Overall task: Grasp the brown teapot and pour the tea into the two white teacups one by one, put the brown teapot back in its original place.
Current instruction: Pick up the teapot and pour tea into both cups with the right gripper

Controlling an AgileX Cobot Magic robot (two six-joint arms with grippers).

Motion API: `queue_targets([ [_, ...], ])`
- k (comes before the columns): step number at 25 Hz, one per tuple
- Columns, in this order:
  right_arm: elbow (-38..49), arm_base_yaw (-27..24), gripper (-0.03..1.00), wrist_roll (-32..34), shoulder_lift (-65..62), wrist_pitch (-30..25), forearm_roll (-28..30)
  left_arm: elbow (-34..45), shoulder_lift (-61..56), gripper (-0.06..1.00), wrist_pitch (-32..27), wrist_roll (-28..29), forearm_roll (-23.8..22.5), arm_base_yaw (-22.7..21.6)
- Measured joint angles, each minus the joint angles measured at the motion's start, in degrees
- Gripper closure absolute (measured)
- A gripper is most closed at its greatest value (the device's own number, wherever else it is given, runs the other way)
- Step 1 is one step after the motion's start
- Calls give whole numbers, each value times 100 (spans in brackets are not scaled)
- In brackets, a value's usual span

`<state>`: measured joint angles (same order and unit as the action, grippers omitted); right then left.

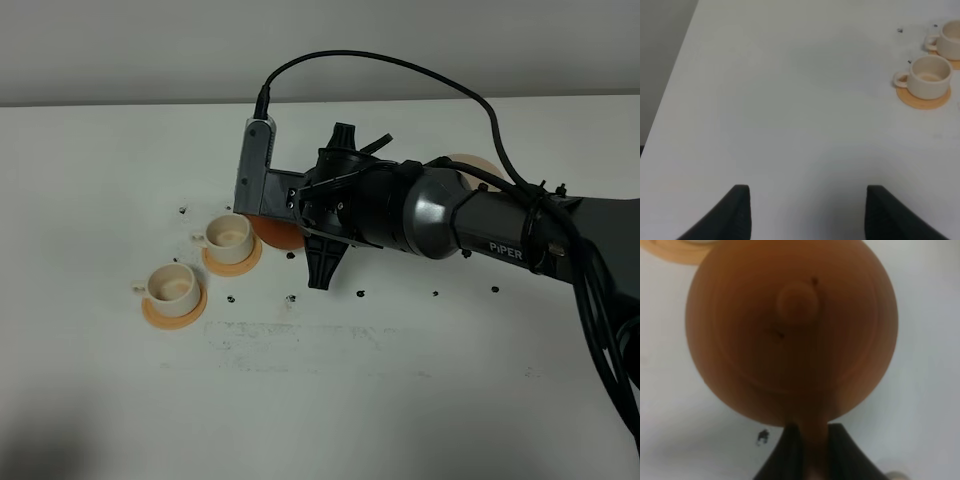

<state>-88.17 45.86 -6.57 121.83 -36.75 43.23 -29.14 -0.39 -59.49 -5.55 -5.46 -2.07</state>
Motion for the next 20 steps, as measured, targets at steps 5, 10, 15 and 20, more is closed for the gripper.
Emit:
queue_targets([
  [5,0,0,88,-17,0,17,240,0,0,44,0,0,0,0],
  [10,0,0,88,-40,0,33,443,0,0,44,0,0,0,0],
  [15,0,13,88,-40,0,97,536,0,0,44,0,-5,0,0],
  [20,0,57,88,-40,0,194,715,0,0,44,0,-5,0,0],
])
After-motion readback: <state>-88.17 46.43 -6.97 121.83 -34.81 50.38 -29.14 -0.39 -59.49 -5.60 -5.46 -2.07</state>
